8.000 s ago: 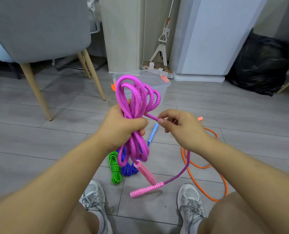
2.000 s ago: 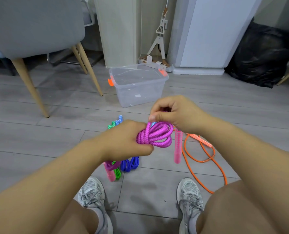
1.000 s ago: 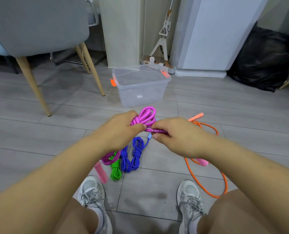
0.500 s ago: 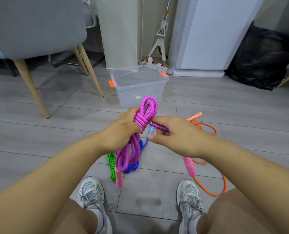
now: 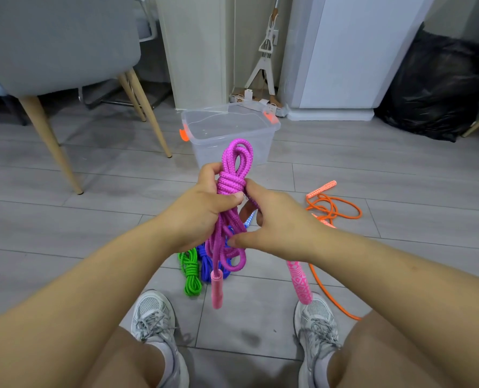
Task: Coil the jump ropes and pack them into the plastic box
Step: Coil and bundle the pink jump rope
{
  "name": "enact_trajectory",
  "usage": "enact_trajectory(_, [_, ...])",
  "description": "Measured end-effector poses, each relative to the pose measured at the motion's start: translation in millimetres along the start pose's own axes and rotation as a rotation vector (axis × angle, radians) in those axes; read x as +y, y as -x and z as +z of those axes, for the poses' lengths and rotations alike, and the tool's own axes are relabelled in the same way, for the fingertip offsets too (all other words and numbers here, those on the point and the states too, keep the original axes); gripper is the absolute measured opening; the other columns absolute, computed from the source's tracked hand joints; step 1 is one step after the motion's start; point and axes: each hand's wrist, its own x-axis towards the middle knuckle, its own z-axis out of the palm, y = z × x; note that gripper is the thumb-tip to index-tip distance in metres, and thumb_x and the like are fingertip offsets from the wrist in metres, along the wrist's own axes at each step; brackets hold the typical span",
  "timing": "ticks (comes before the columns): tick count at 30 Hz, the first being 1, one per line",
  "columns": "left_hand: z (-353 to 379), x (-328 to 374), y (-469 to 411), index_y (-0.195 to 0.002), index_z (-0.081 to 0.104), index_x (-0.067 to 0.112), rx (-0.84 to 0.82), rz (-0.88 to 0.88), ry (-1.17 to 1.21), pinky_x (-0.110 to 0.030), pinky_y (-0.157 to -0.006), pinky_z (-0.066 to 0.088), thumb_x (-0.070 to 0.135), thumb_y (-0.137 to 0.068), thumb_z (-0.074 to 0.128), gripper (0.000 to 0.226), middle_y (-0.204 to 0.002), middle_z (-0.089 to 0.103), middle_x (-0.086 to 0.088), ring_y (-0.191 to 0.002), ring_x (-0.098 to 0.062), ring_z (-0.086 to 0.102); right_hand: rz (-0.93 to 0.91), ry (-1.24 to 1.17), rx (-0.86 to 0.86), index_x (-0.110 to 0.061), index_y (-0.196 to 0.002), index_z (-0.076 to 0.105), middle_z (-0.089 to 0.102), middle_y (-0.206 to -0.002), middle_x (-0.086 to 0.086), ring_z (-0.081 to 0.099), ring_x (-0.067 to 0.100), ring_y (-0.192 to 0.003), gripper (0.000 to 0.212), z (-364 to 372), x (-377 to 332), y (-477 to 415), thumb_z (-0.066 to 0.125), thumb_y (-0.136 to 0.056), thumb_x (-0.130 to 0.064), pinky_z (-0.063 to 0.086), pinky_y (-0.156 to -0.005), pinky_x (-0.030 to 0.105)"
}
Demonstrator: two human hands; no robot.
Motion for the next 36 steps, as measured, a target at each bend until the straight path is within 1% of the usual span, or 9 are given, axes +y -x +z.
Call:
enact_trajectory(3, [1, 3, 2, -0.132, 0.033, 0.017, -0.028, -0.027, 0.075, -0.029, -0.062, 0.047, -0.011, -0.087, 0.048, 0.055, -0.084, 0.049, -0.006, -0.067, -0.016, 0.051, 0.001, -0.003, 0.020, -0.022, -0.111, 0.047, 0.049, -0.063, -0.012, 0.048, -0.010, -0.050, 0.049, -1, -2, 0, 0.073, -0.069, -0.020, 0.034, -0.044, 0.009])
enact_trajectory(5, [-1, 8, 4, -0.130, 0.036, 0.019, -0.092, -0.062, 0.092, -0.027, -0.055, 0.047, -0.012, -0.068, 0.052, 0.071, -0.086, 0.046, -0.009, -0.065, -0.016, 0.049, -0.003, 0.035, 0.021, -0.025, -0.104, 0.049, 0.054, -0.069, -0.013, 0.049, -0.010, -0.053, 0.042, -3, -1, 0, 0.072, -0.069, -0.022, 0.034, -0.046, 0.008])
enact_trajectory(10, [-9, 14, 8, -0.117, 0.038, 0.038, -0.182, -0.055, -0.189, -0.032, -0.057, 0.040, -0.009, -0.056, 0.050, 0.077, -0.086, 0.045, -0.014, -0.068, -0.021, 0.047, -0.037, 0.047, 0.013, -0.025, -0.101, 0.054, 0.061, -0.074, -0.013, 0.049, -0.006, -0.051, 0.038, -8, 3, -1, 0.072, -0.068, -0.021, 0.033, -0.047, 0.010])
enact_trajectory(12, [-11, 14, 10, -0.125, 0.032, 0.040, -0.219, 0.002, -0.334, -0.029, -0.054, 0.043, -0.012, -0.062, 0.056, 0.085, -0.079, 0.047, -0.015, -0.064, -0.016, 0.049, -0.056, 0.041, 0.020, -0.024, -0.101, 0.055, 0.062, -0.074, -0.011, 0.051, -0.007, -0.052, 0.037, -10, 4, -1, 0.072, -0.068, -0.021, 0.034, -0.049, 0.009])
enact_trajectory(15, [-15, 13, 11, -0.135, 0.025, 0.041, -0.253, 0.030, -0.401, -0.042, -0.068, 0.053, -0.006, -0.062, 0.064, 0.095, -0.093, 0.056, -0.027, -0.076, -0.029, 0.059, -0.064, 0.037, 0.027, -0.023, -0.101, 0.055, 0.061, -0.073, -0.012, 0.050, -0.006, -0.052, 0.037, -11, 4, -1, 0.072, -0.069, -0.021, 0.034, -0.050, 0.009])
enact_trajectory(19, [-15, 13, 13, -0.135, 0.024, 0.042, -0.239, 0.064, -0.504, -0.051, -0.075, 0.056, -0.005, -0.066, 0.072, 0.097, -0.098, 0.063, -0.023, -0.090, -0.039, 0.065, -0.073, 0.049, 0.004, -0.030, -0.093, 0.052, 0.060, -0.072, -0.012, 0.050, -0.007, -0.053, 0.034, -12, 4, -1, 0.073, -0.069, -0.022, 0.034, -0.049, 0.009])
enact_trajectory(26, [-14, 13, 10, -0.132, 0.031, 0.039, -0.197, 0.126, -0.425, -0.043, -0.065, 0.050, 0.002, -0.064, 0.065, 0.084, -0.080, 0.057, -0.010, -0.070, -0.019, 0.057, -0.079, -0.009, 0.032, -0.032, -0.083, 0.053, 0.054, -0.060, -0.016, 0.045, 0.001, -0.046, 0.027, -20, 3, -3, 0.073, -0.070, -0.020, 0.032, -0.046, 0.011])
enact_trajectory(30, [-14, 11, 9, -0.133, 0.037, 0.029, -0.248, 0.100, -0.290, -0.025, -0.055, 0.049, -0.009, -0.077, 0.064, 0.073, -0.075, 0.058, -0.006, -0.062, -0.014, 0.057, -0.076, -0.032, 0.014, -0.027, -0.090, 0.058, 0.064, -0.075, -0.010, 0.043, 0.004, -0.046, 0.025, -22, 10, -4, 0.074, -0.072, -0.022, 0.031, -0.049, 0.013])
enact_trajectory(36, [-9, 9, 14, -0.114, 0.052, 0.016, -0.100, 0.141, -0.369, -0.019, -0.053, 0.045, -0.002, -0.085, 0.061, 0.035, -0.064, 0.051, 0.003, -0.050, -0.005, 0.048, 0.022, -0.251, -0.077, -0.017, -0.094, 0.061, 0.071, -0.079, 0.006, 0.065, 0.018, -0.071, 0.025, -28, 25, -1, 0.077, -0.075, -0.017, 0.055, -0.076, 0.042])
